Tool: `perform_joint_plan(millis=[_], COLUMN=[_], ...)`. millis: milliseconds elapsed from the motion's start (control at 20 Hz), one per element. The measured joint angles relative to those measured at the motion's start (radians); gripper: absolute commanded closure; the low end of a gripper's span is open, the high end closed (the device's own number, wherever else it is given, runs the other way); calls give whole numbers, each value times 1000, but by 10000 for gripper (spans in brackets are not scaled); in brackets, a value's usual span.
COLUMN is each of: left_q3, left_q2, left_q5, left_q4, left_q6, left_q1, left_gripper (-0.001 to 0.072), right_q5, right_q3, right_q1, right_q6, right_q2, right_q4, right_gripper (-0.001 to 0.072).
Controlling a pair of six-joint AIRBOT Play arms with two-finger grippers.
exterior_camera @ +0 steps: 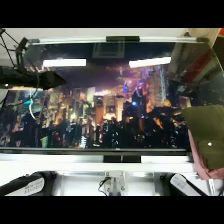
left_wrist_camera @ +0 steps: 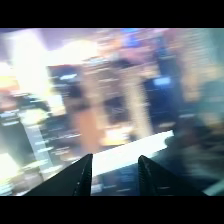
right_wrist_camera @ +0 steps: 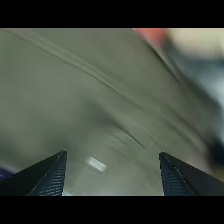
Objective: Fold the shirts.
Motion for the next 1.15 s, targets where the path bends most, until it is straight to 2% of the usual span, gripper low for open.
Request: perform_joint_plan(millis=[50,200,400,650,1150], left_q3=[43,135,126,54,20], left_q2=[-31,-120,-168,-175,-163], left_q5=[-22,-122,-200,-208,-55], left_q4=[116,377,528,577,575], left_q6=[-48,-153,-209,-228,-205], left_q1=[-36,-130,-184,-205,-268], left_gripper=[-13,-13,-13,-13,-13], right_q5=[-19,9,89,127,141], right_q3=[16,41,52,56,56], right_q1=[83,276,420,495,514], right_q6=[0,16,31,29,28], right_q2=[-8,-61,-128,-151,-156], right_q4=[9,78,195,245,266], right_gripper=[36,35,35,35,35])
